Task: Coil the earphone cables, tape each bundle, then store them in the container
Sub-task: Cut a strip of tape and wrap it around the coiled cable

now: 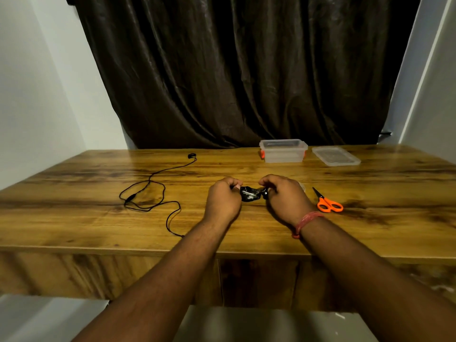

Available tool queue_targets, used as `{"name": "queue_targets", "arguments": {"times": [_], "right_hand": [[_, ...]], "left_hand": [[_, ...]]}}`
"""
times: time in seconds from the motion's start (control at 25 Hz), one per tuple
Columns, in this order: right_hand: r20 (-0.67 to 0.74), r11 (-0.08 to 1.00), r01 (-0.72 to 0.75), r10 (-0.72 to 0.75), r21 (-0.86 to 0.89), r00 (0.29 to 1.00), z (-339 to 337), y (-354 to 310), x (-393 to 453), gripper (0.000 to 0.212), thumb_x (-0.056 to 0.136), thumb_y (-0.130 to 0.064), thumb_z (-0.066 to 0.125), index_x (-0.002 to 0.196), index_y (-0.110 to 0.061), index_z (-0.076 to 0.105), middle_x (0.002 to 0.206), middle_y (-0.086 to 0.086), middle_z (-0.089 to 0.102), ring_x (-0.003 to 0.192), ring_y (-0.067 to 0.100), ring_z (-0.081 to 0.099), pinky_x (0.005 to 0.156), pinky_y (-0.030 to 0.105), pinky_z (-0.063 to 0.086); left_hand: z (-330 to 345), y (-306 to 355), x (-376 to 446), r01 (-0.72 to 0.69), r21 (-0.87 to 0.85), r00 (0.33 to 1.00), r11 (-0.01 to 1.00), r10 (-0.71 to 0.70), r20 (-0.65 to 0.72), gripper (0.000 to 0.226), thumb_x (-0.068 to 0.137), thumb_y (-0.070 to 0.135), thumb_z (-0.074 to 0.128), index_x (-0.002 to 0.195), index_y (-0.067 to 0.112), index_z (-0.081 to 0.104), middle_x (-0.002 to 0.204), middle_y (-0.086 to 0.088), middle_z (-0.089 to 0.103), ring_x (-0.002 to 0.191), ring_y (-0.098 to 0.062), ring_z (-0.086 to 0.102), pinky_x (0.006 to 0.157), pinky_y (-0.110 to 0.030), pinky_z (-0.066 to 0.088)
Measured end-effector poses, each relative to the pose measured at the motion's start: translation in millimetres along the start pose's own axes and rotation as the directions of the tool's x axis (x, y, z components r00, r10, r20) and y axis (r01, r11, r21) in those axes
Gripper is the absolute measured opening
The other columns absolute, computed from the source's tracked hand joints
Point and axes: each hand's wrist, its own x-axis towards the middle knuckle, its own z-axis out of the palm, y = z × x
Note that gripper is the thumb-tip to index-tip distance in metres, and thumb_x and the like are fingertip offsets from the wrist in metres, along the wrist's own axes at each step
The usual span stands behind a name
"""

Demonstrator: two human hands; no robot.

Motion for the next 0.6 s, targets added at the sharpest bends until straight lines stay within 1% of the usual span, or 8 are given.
{"name": "queue_targets", "arguments": {"times": [0.12,0.28,0.36,0.44,0.48,0.52,0.6], "right_hand": [[-0.006,0.998,0.044,-0.044,-0.049,0.999,0.8,0.4,-0.3,0.04,0.092,0.003,0.049,0.121,-0.018,0.067,0.126,0.004,0.065,0.117,0.019,0.058,0.101,0.027,0.044],[-0.029,0.999,0.021,-0.023,-0.047,0.999,-0.6,0.5,-0.7,0.044,0.09,0.005,0.049,0.122,-0.02,0.066,0.127,0.001,0.063,0.118,0.017,0.057,0.101,0.029,0.046],[-0.071,1.0,0.001,-0.003,-0.03,0.997,-1.8,1.1,-0.9,0.044,0.09,0.006,0.048,0.121,-0.019,0.066,0.126,0.0,0.063,0.116,0.016,0.057,0.099,0.027,0.046],[-0.14,1.0,-0.013,0.012,-0.004,0.99,-2.9,2.7,0.0,0.044,0.088,0.007,0.049,0.119,-0.019,0.066,0.123,-0.001,0.064,0.114,0.016,0.058,0.099,0.029,0.048],[-0.174,1.0,-0.015,0.017,0.013,0.985,-3.5,3.9,0.7,0.043,0.087,0.008,0.05,0.117,-0.018,0.066,0.121,-0.001,0.064,0.114,0.017,0.058,0.099,0.033,0.049],[-0.209,1.0,-0.016,0.022,0.026,0.978,-4.9,4.5,1.3,0.043,0.085,0.009,0.051,0.115,-0.017,0.066,0.118,-0.001,0.063,0.112,0.017,0.058,0.098,0.035,0.05],[-0.292,1.0,-0.02,0.026,0.023,0.956,-7.6,5.6,2.2,0.04,0.082,0.01,0.051,0.108,-0.017,0.065,0.108,-0.003,0.062,0.106,0.018,0.057,0.093,0.039,0.051]], "left_hand": [[0.0,0.5,-0.3,0.01,-0.025,1.0,1.0,-0.01,-0.002,0.022,0.099,0.013,0.05,0.106,0.019,0.07,0.103,0.003,0.069,0.094,-0.013,0.064,0.085,-0.032,0.054],[-1.1,-0.1,1.1,0.007,-0.024,1.0,1.0,-0.007,-0.021,0.027,0.098,0.007,0.047,0.11,0.019,0.068,0.105,0.005,0.066,0.099,-0.011,0.062,0.088,-0.032,0.054],[-1.1,-0.6,1.9,0.011,-0.058,0.999,0.998,-0.013,-0.033,0.028,0.097,0.004,0.046,0.11,0.017,0.067,0.106,0.004,0.067,0.101,-0.012,0.062,0.09,-0.033,0.054],[-2.9,1.0,-0.3,-0.009,-0.094,0.998,0.996,0.003,-0.063,0.029,0.095,-0.001,0.045,0.11,0.014,0.066,0.105,0.002,0.067,0.101,-0.012,0.062,0.092,-0.034,0.054],[-4.5,2.5,-2.3,-0.056,-0.085,0.994,0.995,0.047,-0.097,0.031,0.093,-0.003,0.046,0.109,0.014,0.066,0.104,0.003,0.066,0.099,-0.011,0.062,0.092,-0.035,0.054],[-6.3,4.9,-5.0,-0.132,-0.046,0.982,0.99,0.124,-0.14,0.032,0.092,-0.005,0.046,0.108,0.014,0.066,0.104,0.003,0.066,0.098,-0.01,0.061,0.091,-0.035,0.054],[-10.6,13.0,-13.5,-0.317,0.062,0.929,0.946,0.323,-0.181,0.033,0.09,-0.006,0.047,0.107,0.016,0.065,0.105,0.005,0.063,0.097,-0.008,0.06,0.088,-0.032,0.054]]}}
